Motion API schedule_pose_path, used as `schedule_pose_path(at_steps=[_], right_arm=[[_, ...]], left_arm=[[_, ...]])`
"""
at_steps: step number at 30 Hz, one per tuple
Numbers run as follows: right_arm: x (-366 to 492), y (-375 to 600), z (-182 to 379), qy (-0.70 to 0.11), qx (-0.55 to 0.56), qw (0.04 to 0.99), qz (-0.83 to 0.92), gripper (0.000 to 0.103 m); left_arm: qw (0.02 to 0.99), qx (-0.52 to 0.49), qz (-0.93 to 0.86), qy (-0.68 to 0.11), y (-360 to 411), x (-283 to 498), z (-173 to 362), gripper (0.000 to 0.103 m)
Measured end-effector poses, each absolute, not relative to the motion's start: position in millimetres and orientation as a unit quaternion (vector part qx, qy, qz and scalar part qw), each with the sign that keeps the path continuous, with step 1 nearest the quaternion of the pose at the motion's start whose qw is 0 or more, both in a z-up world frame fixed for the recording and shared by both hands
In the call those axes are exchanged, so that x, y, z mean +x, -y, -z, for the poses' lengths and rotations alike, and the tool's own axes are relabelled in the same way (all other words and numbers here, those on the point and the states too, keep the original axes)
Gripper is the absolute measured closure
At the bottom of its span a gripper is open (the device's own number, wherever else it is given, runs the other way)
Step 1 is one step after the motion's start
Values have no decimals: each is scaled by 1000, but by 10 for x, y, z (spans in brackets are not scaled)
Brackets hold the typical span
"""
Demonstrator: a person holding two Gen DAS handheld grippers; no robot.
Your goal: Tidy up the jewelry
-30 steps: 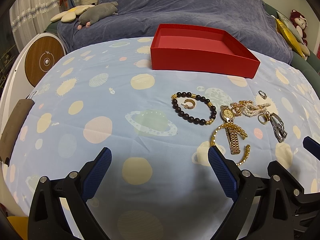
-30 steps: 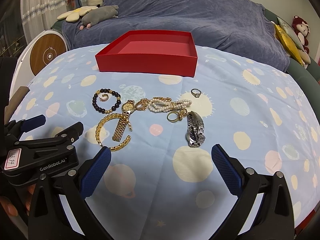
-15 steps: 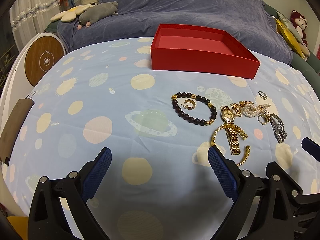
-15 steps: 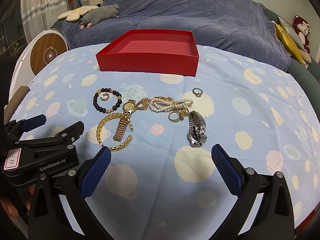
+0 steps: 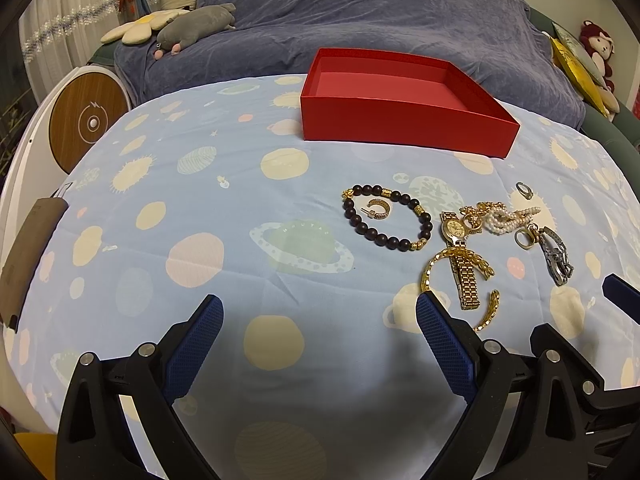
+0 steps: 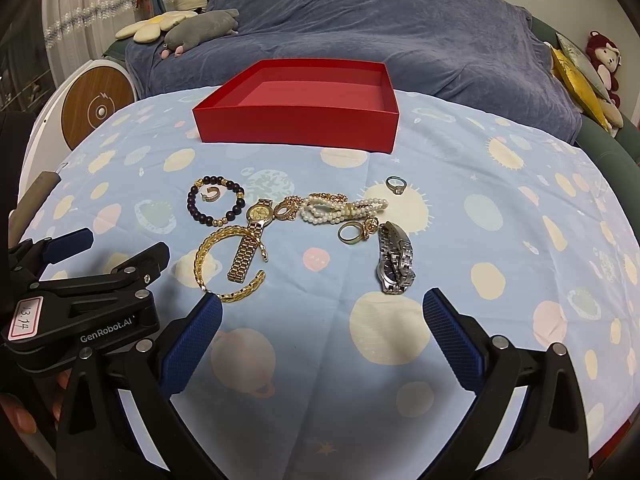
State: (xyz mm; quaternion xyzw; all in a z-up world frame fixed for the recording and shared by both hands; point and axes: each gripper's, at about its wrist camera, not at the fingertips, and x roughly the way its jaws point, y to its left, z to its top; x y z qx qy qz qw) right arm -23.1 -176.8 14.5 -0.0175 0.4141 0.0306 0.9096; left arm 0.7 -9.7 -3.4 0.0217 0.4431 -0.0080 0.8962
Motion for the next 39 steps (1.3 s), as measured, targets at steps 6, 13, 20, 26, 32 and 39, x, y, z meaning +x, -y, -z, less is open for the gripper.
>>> schedule_pose_path(at_steps=[6,13,20,26,32,39], right_arm=[[-231,1776,-146,-414,-18,910,-31,5],[-219,1905,-168,-411,-13,912,-11,5],[-200,2239,-260,-401,17,916,22,5],[-180,2479,-323,-399,47,915,37,5],[-160,2548,-295,-410,64,909,32,5],[-144,2531,-282,-410,59,910,27,5]], left_arm=[[896,18,12,-444,106,3,24,9],[894,5,38,-446,145,-16,17,9],[890,-5,90,-446,419,-17,67,9],[888,17,129,-442,660,7,130,9],[884,53,134,-445,764,51,258,30],[886,47,144,-439,729,23,229,50]])
